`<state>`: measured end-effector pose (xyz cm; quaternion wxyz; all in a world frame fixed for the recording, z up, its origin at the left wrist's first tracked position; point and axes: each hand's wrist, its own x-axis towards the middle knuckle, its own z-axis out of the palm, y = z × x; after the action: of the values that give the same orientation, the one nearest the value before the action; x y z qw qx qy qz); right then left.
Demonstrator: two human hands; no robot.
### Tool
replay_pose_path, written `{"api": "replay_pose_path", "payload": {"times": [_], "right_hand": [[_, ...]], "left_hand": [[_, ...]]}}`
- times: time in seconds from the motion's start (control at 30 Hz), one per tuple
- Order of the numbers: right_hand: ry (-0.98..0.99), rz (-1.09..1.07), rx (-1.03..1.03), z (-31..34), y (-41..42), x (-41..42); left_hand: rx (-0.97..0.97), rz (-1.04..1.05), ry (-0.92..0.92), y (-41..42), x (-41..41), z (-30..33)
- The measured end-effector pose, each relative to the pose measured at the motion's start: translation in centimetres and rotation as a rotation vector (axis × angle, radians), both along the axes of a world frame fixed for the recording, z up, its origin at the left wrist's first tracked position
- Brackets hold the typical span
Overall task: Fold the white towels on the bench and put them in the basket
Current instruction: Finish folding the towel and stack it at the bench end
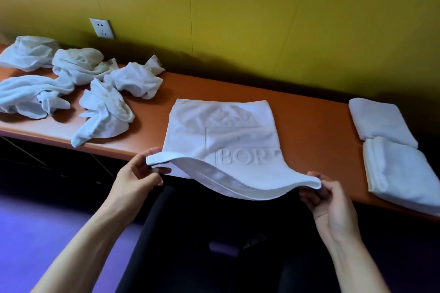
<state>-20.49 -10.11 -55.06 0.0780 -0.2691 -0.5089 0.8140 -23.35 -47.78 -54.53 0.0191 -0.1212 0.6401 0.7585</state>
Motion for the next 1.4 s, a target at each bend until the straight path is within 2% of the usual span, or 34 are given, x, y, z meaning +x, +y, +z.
{"api": "replay_pose_path", "payload": {"times": [0.07,0.13,0.27,0.4,0.47,0.77,0.87,1.0,1.17,1.23,1.3,1.37,1.4], "right_hand": [[0.036,0.054,0.083,0.0,-0.2,-1.0],[0.088,0.05,0.246,-0.3,-0.3,-2.4],[0.107,-0.007,0.709,-0.8,0.5,-6.2],[0.143,-0.009,0.852,-1.3,0.9,-11.7],[0.147,-0.02,0.895,-1.7,0.7,-14.6],[0.162,-0.013,1.046,-4.1,0.0,-25.7],[0.162,-0.006,1.075,-4.9,0.1,-29.3],[0.131,0.004,1.099,-6.6,-0.4,-33.3],[0.004,0.069,1.121,-9.7,-1.0,-35.5],[-0.075,0.088,1.147,-10.2,-1.3,-35.0],[-0.099,0.068,1.323,-10.0,-1.6,-34.0],[0.112,0.084,1.592,-9.7,-2.1,-33.2],[0.251,0.162,1.682,-9.6,-2.4,-33.1]], "left_hand": [[-0.246,0.053,0.025,-0.2,-0.3,-0.1],[-0.412,0.132,0.073,-0.6,-1.0,-0.2],[-0.755,0.156,0.158,-1.3,-3.7,-0.1],[-0.611,0.105,0.216,-0.8,-7.4,-0.1],[-0.599,0.137,0.22,-0.5,-9.3,-0.6],[-0.824,0.319,0.12,-0.4,-19.1,-2.3],[-0.856,0.346,0.107,-0.3,-22.5,-2.3],[-0.893,0.323,0.001,-0.5,-26.8,-4.3],[-0.852,0.32,-0.13,-1.1,-30.0,-8.5],[-0.883,0.307,-0.083,-1.2,-29.8,-9.5],[-1.031,0.251,0.071,-0.4,-28.2,-9.9],[-1.22,0.12,0.279,1.4,-25.5,-9.6],[-1.293,0.043,0.354,2.6,-23.9,-9.4]]}}
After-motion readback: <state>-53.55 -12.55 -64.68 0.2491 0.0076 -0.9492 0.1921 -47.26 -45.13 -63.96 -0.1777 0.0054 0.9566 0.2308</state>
